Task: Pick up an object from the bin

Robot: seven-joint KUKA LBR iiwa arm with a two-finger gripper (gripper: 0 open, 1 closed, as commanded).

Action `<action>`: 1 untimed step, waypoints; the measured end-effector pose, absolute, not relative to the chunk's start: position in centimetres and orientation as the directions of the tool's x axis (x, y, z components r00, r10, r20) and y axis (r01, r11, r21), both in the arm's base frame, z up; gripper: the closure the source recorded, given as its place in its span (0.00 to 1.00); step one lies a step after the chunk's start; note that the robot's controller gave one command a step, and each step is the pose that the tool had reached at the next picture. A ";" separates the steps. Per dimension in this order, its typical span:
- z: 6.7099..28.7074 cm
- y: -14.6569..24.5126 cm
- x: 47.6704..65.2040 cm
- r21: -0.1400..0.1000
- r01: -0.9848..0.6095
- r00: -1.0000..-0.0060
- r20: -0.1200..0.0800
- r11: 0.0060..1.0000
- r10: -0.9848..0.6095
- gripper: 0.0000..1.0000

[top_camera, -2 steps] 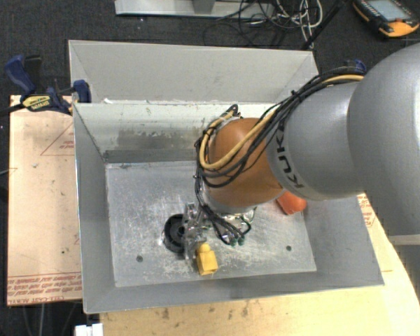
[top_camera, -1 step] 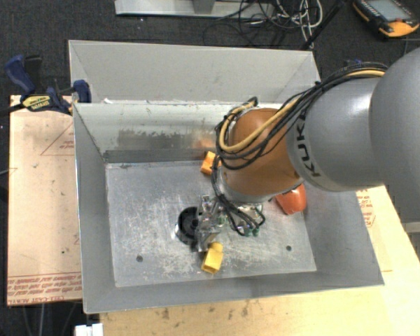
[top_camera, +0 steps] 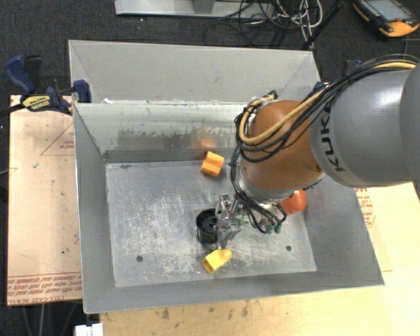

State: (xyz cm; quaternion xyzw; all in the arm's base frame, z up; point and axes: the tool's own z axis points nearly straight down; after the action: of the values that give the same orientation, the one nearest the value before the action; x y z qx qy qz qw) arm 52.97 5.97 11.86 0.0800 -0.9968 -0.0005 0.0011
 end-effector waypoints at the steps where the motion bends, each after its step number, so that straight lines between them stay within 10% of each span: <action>1: 13.4 6.9 53.0 -0.001 -0.236 -0.972 -0.012 0.972 -0.236 1.00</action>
Offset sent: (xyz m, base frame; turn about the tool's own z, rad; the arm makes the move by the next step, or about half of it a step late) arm -0.0103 0.0178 0.0956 -0.0140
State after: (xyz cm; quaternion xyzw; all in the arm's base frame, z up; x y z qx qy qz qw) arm 53.05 6.91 13.37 0.1189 -0.9929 -0.0004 -0.0061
